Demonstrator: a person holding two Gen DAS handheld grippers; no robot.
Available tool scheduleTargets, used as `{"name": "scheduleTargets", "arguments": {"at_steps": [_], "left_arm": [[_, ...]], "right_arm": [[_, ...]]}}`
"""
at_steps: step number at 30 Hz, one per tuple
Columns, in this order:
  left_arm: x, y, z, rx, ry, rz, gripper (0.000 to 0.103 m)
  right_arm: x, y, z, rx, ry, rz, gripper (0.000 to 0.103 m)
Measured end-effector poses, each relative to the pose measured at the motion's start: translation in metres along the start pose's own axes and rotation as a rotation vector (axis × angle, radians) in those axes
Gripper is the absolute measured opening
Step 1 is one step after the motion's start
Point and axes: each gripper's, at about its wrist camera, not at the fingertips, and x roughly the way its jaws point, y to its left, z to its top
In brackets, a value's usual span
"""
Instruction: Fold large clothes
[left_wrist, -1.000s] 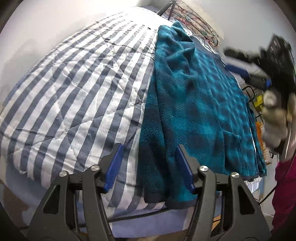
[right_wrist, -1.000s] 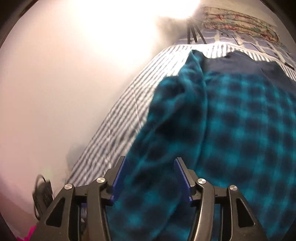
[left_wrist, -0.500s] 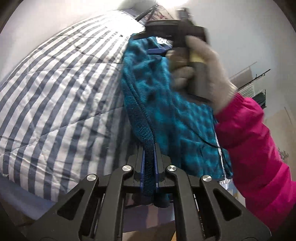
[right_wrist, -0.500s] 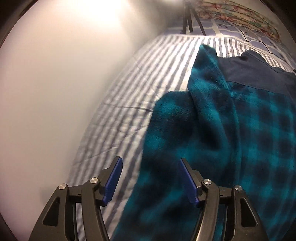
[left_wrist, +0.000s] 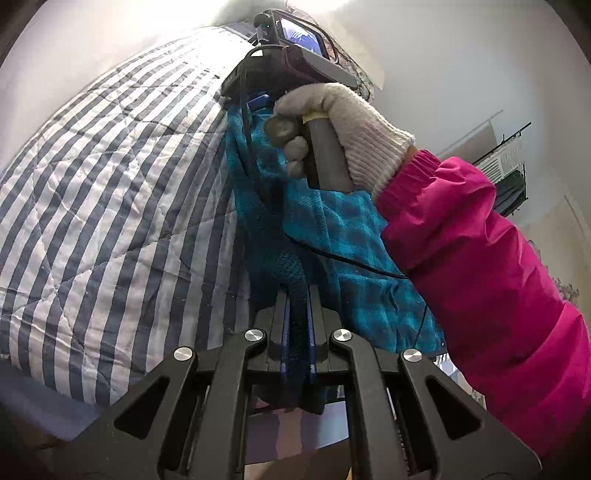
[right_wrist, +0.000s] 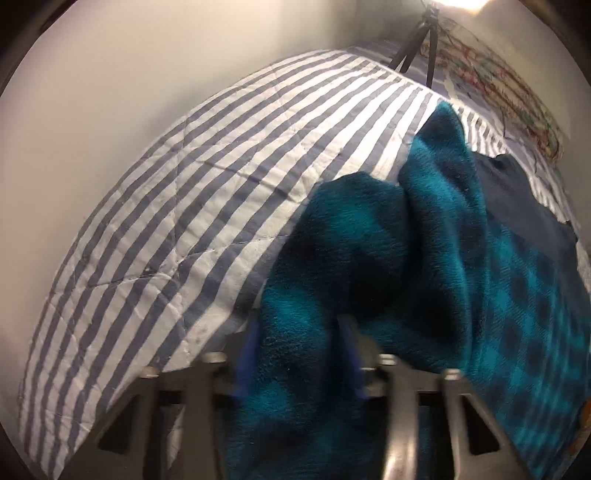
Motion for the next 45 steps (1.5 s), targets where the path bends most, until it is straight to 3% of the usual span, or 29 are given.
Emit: {"name": "scheduleTargets", "arguments": {"at_steps": [2,12,18,25,30,32,34,36,38,40,42,44,45], "left_arm": [[0.003,-0.011,-0.001,0.025,-0.007,0.012,0.005],[0.024,-0.073,-0.011,0.153,-0.014,0.031,0.005],[0.053,-0.124,-0.015,0.237,0.002,0.029,0.005],[0.092,-0.168,-0.023,0.294,0.048,0.028,0.005],[0.124,-0.199,-0.030,0.340,0.086,0.033,0.005],[0.147,-0.209,-0.034,0.355,0.124,0.052,0.005],[0.161,-0.216,-0.035,0.357,0.148,0.067,0.005],[0.174,-0.221,-0.037,0.366,0.165,0.082,0.005],[0.186,-0.228,-0.040,0.376,0.172,0.091,0.005],[0.193,-0.229,-0.040,0.382,0.175,0.095,0.005],[0.197,-0.230,-0.040,0.380,0.178,0.096,0.005],[0.203,-0.234,-0.038,0.382,0.181,0.098,0.005],[0.197,-0.226,-0.043,0.386,0.181,0.096,0.005]], "right_arm": [[-0.005,-0.008,-0.002,0.026,-0.005,0.029,0.009],[-0.046,-0.091,-0.031,0.304,-0.164,0.384,0.006],[-0.064,-0.152,-0.062,0.477,-0.273,0.540,0.006],[-0.073,-0.218,-0.107,0.637,-0.363,0.634,0.006],[-0.050,-0.247,-0.141,0.714,-0.318,0.638,0.006],[-0.038,-0.249,-0.145,0.711,-0.264,0.594,0.013],[-0.031,-0.252,-0.146,0.699,-0.203,0.487,0.024],[-0.039,-0.256,-0.146,0.682,-0.213,0.403,0.029],[-0.052,-0.259,-0.145,0.677,-0.252,0.384,0.040],[-0.065,-0.259,-0.140,0.660,-0.304,0.447,0.041],[-0.069,-0.259,-0.130,0.634,-0.323,0.530,0.049],[-0.064,-0.254,-0.119,0.622,-0.311,0.592,0.070],[-0.059,-0.250,-0.112,0.627,-0.295,0.612,0.070]]}}
